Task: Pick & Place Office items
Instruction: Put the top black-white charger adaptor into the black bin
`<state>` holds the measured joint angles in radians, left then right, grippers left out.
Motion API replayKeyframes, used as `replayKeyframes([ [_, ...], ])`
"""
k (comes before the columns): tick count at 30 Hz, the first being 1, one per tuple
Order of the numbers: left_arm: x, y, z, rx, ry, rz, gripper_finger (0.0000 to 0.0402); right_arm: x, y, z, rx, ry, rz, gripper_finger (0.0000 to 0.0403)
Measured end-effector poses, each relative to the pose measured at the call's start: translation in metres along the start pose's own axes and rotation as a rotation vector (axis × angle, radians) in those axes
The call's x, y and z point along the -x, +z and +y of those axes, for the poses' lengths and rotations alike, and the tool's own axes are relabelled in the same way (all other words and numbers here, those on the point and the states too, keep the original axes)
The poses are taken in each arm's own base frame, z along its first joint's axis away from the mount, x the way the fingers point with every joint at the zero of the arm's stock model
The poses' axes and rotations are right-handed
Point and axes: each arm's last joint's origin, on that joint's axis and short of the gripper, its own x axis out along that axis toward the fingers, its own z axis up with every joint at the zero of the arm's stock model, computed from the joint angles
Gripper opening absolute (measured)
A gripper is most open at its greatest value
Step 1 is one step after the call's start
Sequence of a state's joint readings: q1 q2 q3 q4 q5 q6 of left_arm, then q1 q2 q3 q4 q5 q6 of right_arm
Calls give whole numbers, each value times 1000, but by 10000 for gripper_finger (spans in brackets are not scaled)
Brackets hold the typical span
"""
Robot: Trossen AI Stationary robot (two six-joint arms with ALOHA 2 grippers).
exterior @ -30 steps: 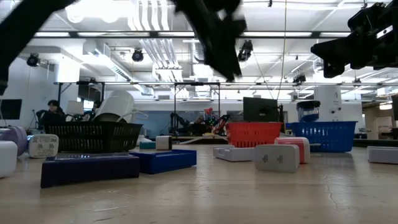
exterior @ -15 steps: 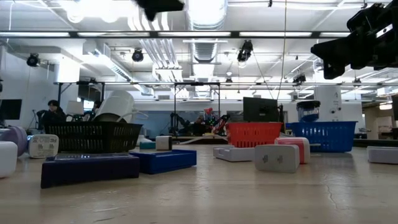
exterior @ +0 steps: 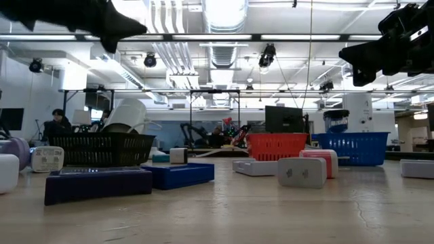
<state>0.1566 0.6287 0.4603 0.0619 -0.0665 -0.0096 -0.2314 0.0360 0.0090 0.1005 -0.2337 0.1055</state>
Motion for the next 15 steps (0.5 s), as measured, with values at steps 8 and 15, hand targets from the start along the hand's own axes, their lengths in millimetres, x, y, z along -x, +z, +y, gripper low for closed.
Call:
replayKeyframes([
  [8,7,-43,4,54,54,-9,6,0,0,0,-4,0,0,38],
  [15,8,-59,5,54,56,27,2,0,0,0,-6,0,0,38],
])
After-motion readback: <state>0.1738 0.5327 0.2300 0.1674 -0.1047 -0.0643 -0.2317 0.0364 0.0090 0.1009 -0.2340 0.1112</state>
